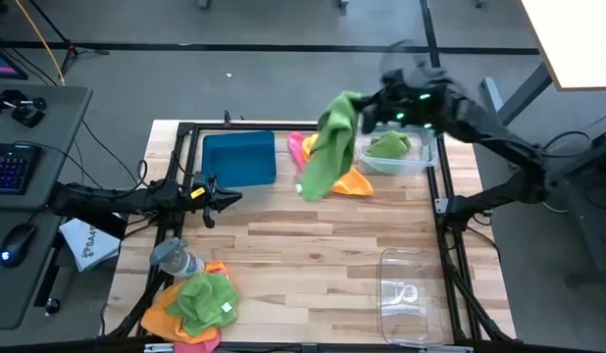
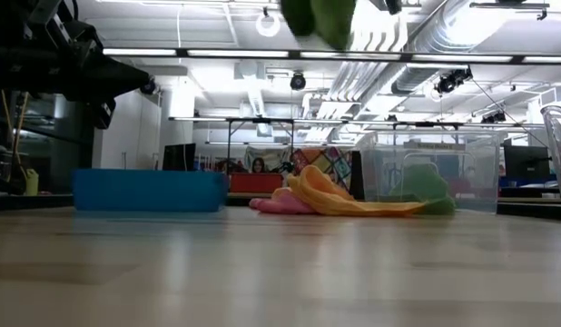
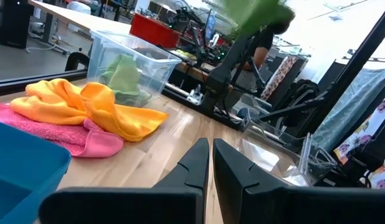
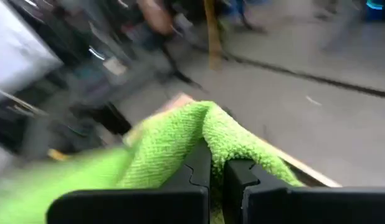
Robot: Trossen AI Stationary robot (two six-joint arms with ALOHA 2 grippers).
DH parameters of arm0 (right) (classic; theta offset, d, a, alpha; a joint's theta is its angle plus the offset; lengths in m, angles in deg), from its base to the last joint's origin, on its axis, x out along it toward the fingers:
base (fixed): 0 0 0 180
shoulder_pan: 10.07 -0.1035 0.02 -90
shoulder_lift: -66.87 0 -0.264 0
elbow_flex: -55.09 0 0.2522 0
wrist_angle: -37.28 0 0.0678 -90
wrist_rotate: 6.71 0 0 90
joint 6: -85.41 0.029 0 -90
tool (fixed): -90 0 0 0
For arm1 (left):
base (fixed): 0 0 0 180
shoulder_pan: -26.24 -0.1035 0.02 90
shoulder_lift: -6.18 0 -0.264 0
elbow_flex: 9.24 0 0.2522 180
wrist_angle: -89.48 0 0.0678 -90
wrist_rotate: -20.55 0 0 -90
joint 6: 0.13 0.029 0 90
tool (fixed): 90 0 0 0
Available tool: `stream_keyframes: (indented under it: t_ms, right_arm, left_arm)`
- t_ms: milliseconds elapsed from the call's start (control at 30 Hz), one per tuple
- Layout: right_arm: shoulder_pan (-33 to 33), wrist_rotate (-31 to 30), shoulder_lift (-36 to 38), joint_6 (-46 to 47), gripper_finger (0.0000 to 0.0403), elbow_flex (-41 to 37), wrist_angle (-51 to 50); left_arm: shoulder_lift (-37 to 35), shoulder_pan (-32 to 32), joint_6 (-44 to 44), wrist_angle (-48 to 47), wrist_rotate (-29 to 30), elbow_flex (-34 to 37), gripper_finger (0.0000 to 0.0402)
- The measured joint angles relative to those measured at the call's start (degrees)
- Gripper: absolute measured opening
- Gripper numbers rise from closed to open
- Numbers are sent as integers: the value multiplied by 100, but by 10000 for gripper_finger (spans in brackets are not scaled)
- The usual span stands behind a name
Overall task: Sort microfiber towel by color & place in baskets
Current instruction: Put the top green towel into the top transparent bin
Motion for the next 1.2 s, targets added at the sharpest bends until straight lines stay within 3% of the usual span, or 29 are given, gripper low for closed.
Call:
stream_keyframes:
  t_ms: [200,400,900,1033,1100,1200]
  right_arm:
    - [720,-828,328,-306,0,70,-824]
    - [1169,-903,480,-454,0,-21,-1263]
    - [1593,-1398,1740,287,0,-2894,-993]
    - [1761,-2197,1883,556,0,-3072,-1315]
    - [1782,-2112,1849,767,0,-3162,-1279]
    - [1752,-1466,1744,842,0,-3284,-1136]
  left_arm:
    - [0,0,-1,0,-1,0,11]
    - [-2,0,-2,0,0,-2,11]
    - [-1,0,-2,-2,0,-1,11]
    - [0,2,-2,-2,0,-2,11]
    - [0,2,-2,-2,0,-2,11]
    - [-1,1,-2,-1,0,-2,11]
